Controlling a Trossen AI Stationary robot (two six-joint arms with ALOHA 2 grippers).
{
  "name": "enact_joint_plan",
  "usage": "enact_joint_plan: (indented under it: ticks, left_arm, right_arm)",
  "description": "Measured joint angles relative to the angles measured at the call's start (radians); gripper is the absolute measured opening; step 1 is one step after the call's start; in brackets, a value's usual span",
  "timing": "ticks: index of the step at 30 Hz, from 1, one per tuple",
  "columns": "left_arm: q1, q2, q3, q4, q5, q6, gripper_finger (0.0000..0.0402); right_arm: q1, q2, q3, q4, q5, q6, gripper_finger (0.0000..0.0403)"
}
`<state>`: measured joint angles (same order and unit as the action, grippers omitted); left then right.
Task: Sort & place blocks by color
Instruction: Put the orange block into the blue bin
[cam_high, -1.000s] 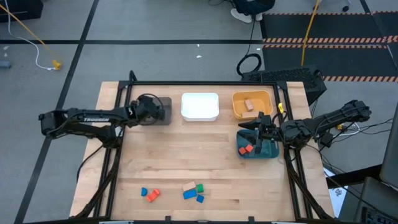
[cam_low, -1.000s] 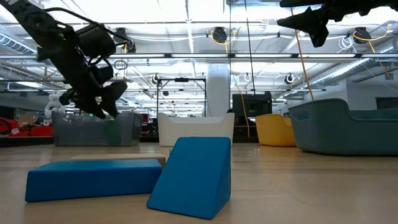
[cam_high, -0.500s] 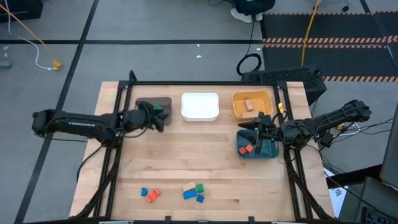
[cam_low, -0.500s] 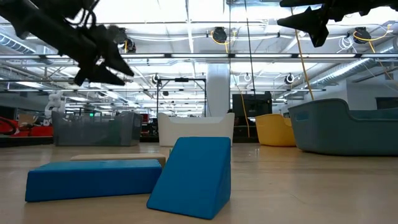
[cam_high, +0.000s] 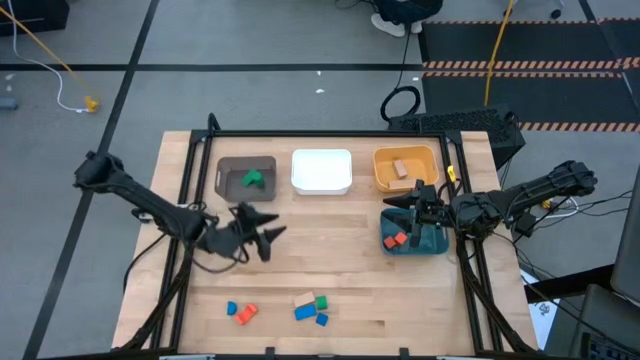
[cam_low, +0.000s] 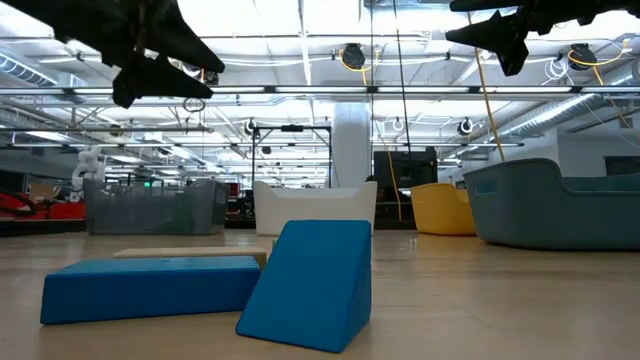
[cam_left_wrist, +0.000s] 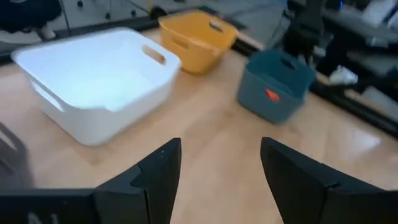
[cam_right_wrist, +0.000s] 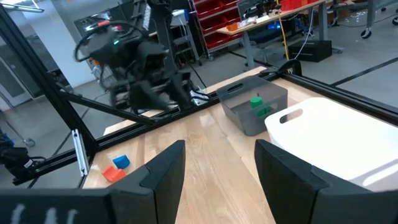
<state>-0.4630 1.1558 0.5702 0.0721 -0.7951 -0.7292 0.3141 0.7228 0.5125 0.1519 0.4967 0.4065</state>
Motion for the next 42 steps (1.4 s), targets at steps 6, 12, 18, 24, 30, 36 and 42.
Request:
enact_joint_plan:
  ticks: [6, 12, 18, 24, 30, 36, 42]
  left_arm:
    - [-0.101, 0.156, 0.159, -0.169, 0.027, -0.144, 0.0220]
    - [-0.186, 0.259, 0.259, -0.336, 0.163, -0.417, 0.0220]
    - [-0.258, 0.360, 0.301, -0.423, 0.300, -0.692, 0.0221]
    - [-0.321, 0.426, 0.305, -0.489, 0.432, -0.922, 0.0249]
    - [-0.359, 0.429, 0.305, -0.523, 0.517, -0.997, 0.0314]
    - [-0.387, 0.429, 0.305, -0.538, 0.605, -1.009, 0.0319]
    - [-0.393, 0.429, 0.305, -0.563, 0.605, -0.993, 0.0273]
  right_arm:
    - [0.000, 0.000, 0.000, 0.000, 0.000, 0.000, 0.0185]
    - [0.000, 0.000, 0.000, 0.001, 0.000, 0.000, 0.0185]
    - [0.000, 0.000, 0.000, 0.000, 0.000, 0.000, 0.0185]
    - [0.000, 0.000, 0.000, 0.000, 0.000, 0.000, 0.0185]
    - [0.000, 0.000, 0.000, 0.000, 0.000, 0.000, 0.0185]
    - [0.000, 0.000, 0.000, 0.000, 0.000, 0.000, 0.0185]
    - [0.000, 0.000, 0.000, 0.000, 0.000, 0.000, 0.0185]
